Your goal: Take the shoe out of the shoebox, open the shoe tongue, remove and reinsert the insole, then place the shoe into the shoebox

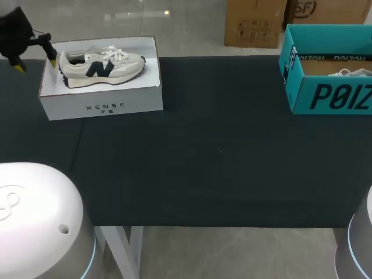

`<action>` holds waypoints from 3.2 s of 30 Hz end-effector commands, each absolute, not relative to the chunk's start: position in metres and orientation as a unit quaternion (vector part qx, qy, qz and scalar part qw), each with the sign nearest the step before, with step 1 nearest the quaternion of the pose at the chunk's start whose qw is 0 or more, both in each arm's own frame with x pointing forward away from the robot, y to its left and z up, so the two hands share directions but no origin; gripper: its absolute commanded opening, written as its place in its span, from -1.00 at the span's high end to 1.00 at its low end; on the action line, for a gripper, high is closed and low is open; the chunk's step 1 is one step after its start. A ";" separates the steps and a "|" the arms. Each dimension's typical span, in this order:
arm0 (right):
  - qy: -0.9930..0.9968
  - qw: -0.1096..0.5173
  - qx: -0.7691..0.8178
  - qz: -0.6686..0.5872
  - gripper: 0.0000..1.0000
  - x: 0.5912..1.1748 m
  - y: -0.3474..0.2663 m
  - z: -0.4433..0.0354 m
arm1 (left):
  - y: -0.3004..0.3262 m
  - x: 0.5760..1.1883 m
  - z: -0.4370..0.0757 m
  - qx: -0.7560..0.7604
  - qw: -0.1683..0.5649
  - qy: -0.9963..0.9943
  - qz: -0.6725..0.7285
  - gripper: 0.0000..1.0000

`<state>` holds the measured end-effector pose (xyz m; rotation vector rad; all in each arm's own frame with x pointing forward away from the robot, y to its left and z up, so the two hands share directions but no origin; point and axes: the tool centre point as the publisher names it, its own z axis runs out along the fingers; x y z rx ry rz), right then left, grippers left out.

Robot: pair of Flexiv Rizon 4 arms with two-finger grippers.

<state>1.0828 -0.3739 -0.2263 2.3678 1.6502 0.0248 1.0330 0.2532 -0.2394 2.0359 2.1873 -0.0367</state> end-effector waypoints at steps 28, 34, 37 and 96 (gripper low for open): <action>0.567 0.127 0.814 0.008 -1.00 1.083 -0.374 -0.226 | 0.252 1.039 -0.238 0.680 0.063 0.730 -0.022 -1.00; 0.567 0.127 0.814 0.008 -1.00 1.083 -0.374 -0.226 | 0.278 1.071 -0.245 0.680 0.051 0.732 -0.011 -1.00; 0.567 0.127 0.814 0.008 -1.00 1.083 -0.374 -0.226 | 0.288 1.090 -0.248 0.685 0.051 0.727 -0.005 -1.00; 0.567 0.127 0.814 0.008 -1.00 1.083 -0.374 -0.226 | 0.252 1.222 -0.362 0.649 -0.026 0.760 -0.029 -1.00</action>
